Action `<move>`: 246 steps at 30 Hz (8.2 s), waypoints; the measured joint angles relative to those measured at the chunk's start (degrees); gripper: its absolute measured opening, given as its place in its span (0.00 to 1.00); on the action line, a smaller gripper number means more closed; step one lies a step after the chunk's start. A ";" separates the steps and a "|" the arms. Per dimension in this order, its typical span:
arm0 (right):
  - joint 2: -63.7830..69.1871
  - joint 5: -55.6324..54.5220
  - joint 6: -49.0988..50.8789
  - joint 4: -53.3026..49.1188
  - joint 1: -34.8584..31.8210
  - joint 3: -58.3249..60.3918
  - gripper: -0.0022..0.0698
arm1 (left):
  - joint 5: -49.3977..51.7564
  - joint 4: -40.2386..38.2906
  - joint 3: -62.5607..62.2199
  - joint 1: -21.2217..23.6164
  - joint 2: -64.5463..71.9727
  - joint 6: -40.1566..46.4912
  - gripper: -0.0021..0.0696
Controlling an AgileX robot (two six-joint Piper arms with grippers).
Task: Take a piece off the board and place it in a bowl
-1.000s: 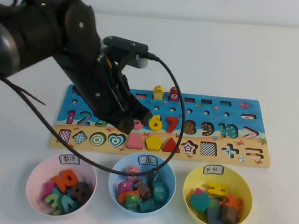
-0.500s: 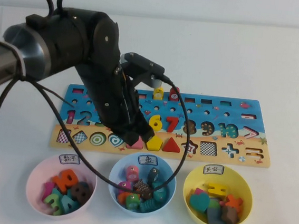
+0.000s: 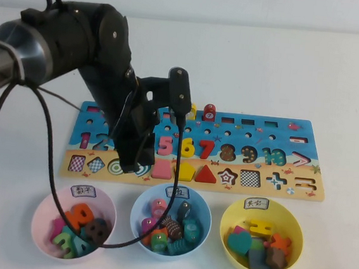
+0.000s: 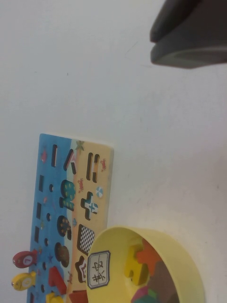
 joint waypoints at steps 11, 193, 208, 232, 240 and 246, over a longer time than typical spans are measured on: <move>0.00 0.00 0.00 0.00 0.00 0.00 0.01 | 5.00 -1.46 -13.15 0.89 8.94 5.07 0.11; 0.00 0.00 0.00 0.21 0.00 0.00 0.01 | -5.53 -1.46 -4.72 -22.85 1.81 -39.47 0.41; 0.00 0.00 0.00 0.21 0.00 0.00 0.01 | 2.36 0.91 -14.56 -23.95 14.36 -42.98 0.41; 0.00 0.00 0.00 0.21 0.00 0.00 0.01 | 0.95 2.74 -15.00 -23.95 16.03 -43.00 0.47; 0.00 0.00 0.00 0.21 0.00 0.00 0.01 | 0.10 3.11 -16.08 -23.95 15.88 -43.00 0.61; 0.00 0.00 0.00 0.29 0.00 0.00 0.01 | 0.91 3.11 -17.88 -23.95 14.28 -42.90 0.60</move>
